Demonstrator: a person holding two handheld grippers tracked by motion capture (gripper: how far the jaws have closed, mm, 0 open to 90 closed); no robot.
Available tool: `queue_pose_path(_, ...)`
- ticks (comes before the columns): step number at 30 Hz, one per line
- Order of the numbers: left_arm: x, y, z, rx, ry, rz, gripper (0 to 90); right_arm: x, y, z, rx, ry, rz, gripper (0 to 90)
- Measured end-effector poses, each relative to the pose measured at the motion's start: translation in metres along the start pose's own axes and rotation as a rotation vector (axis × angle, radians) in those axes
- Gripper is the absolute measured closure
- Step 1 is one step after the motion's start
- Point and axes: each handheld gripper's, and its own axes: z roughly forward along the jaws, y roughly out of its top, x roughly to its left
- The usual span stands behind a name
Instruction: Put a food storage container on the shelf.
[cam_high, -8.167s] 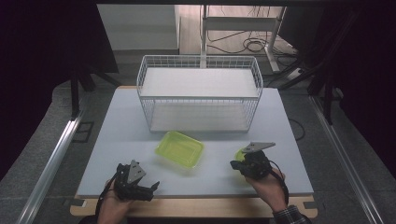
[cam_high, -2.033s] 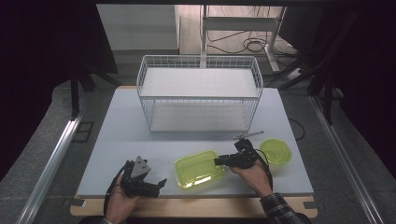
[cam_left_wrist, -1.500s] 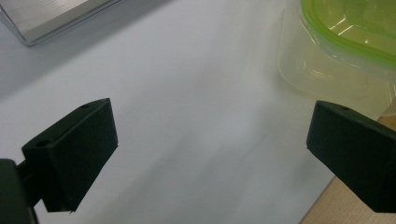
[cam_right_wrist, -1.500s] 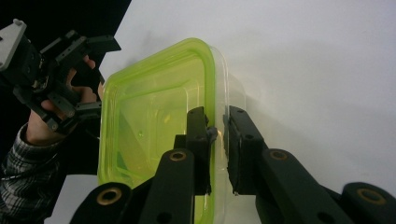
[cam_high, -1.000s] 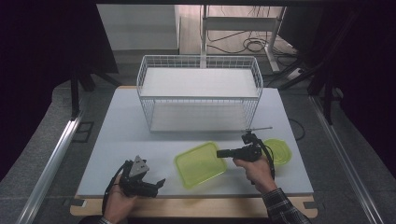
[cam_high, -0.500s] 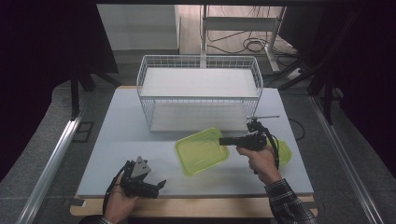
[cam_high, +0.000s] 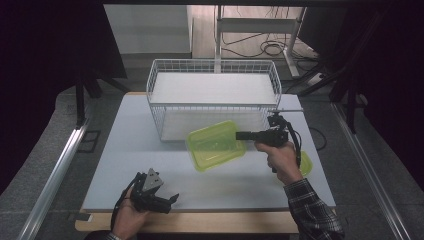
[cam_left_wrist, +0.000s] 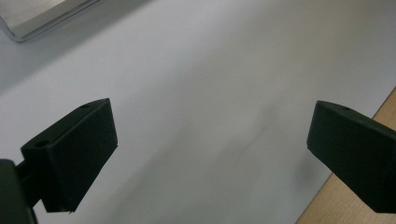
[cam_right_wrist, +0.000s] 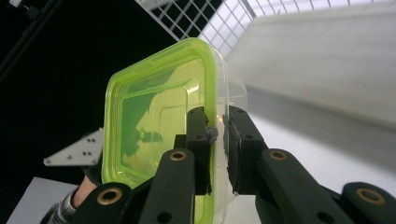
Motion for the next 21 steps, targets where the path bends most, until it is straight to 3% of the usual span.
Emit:
queue_pose_path(6,0.000,0.000,0.000,0.001,-0.001,0.000,1.3,0.011,0.022,-0.006,-0.036,0.005,-0.010,80.1)
queue_pose_path(13,0.000,0.000,0.001,0.004,-0.003,0.003,1.3,0.014,0.036,-0.007,-0.066,0.011,0.009,80.2)
queue_pose_path(21,0.001,0.000,0.001,-0.003,-0.006,-0.006,1.2,0.019,0.056,-0.011,-0.102,-0.021,-0.004,80.1)
